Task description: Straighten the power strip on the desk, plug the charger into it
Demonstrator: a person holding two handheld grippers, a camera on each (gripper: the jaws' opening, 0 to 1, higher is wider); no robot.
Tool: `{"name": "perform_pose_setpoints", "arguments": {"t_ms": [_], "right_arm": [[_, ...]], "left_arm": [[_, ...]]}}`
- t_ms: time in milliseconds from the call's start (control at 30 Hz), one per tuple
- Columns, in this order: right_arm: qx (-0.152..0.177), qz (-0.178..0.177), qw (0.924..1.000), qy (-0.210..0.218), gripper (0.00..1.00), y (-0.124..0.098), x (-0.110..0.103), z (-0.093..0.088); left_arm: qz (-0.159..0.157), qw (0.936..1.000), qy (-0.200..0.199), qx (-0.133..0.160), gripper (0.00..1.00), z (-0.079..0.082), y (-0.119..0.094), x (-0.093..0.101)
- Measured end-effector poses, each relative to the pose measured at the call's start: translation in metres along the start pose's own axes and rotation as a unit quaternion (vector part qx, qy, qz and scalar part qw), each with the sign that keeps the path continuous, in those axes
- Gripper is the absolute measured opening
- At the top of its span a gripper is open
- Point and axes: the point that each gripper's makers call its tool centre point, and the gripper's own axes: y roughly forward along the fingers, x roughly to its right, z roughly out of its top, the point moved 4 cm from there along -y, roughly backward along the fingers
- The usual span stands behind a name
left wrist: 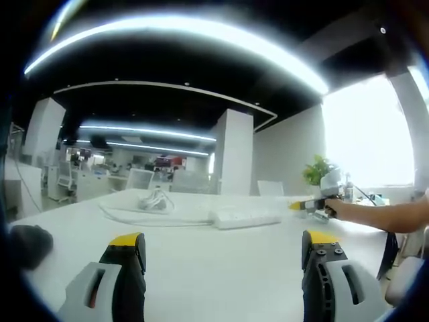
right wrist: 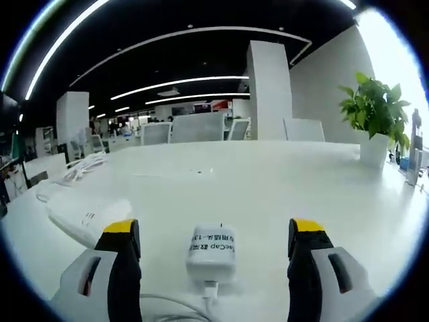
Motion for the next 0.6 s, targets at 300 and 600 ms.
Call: {"name": "perform_pose_setpoints", "arguments": {"t_ms": [300, 600], "right_arm": [[-0.005, -0.001, 1.0000, -0.003, 0.89, -0.0015, -0.0023, -0.0030], [-0.009, 0.000, 0.9999, -0.006, 0.88, -0.0017, -0.0029, -0.0040]], "left_arm": [[0.001, 1.0000, 0.000, 0.000, 0.99, -0.0006, -0.0005, -0.0011], [-0.003, 1.0000, -0.002, -0.002, 0.99, -0.0013, 0.0011, 0.0006]]}}
